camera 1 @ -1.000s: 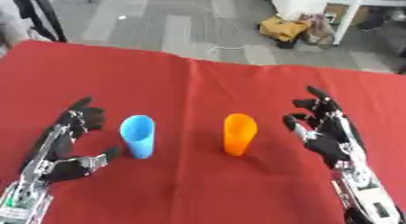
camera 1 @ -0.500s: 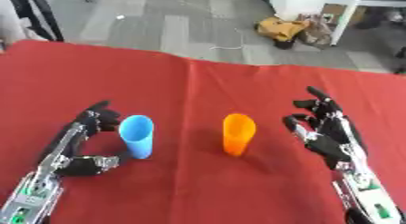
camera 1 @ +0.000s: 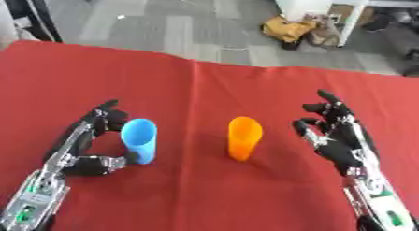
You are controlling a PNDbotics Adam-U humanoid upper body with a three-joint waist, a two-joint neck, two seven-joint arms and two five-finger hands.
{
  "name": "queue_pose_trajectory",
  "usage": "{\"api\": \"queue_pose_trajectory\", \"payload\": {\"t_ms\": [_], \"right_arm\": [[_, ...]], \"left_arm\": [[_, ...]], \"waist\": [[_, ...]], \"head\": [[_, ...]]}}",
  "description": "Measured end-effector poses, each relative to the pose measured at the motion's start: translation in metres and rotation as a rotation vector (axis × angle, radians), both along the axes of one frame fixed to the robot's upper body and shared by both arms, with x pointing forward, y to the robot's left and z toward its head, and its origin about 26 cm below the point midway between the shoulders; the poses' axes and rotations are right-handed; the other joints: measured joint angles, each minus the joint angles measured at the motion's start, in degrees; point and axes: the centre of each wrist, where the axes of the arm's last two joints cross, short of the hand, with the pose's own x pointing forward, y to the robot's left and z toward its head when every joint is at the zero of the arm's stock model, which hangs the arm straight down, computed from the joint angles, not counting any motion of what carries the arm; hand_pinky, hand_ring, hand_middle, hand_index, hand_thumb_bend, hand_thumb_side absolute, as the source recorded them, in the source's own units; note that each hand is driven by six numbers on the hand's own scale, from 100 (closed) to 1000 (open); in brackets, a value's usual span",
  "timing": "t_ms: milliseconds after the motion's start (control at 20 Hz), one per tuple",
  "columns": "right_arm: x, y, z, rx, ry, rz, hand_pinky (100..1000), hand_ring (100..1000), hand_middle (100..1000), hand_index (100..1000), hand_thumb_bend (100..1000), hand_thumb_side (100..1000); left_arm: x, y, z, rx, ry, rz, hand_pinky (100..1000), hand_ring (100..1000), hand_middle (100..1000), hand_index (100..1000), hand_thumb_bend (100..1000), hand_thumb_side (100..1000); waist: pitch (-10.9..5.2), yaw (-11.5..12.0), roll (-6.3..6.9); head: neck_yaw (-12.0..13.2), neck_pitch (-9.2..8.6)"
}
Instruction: Pour the contents of one cup into another cup.
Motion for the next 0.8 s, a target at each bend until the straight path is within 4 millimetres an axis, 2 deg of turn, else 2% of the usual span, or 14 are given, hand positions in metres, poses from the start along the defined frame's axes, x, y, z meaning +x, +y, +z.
{"api": "queue_pose_trajectory", "payload": {"t_ms": [300, 800], "right_arm": [[0.000, 0.000, 0.000, 0.002, -0.002, -0.005, 678, 814, 579, 894, 527, 100], [-0.004, -0.015, 0.004, 0.035, -0.031, -0.105, 678, 815, 582, 894, 526, 100]], "left_arm": [[0.004, -0.003, 0.001, 0.020, 0.001, -0.027, 750, 740, 716, 955, 644, 100], [0.006, -0.007, -0.002, 0.070, 0.000, -0.076, 743, 726, 704, 951, 635, 100]], "waist": [[0.02, -0.7, -0.31], [0.02, -2.5, -0.64]], "head": [[0.1, 0.00], [0.6, 0.00]]}}
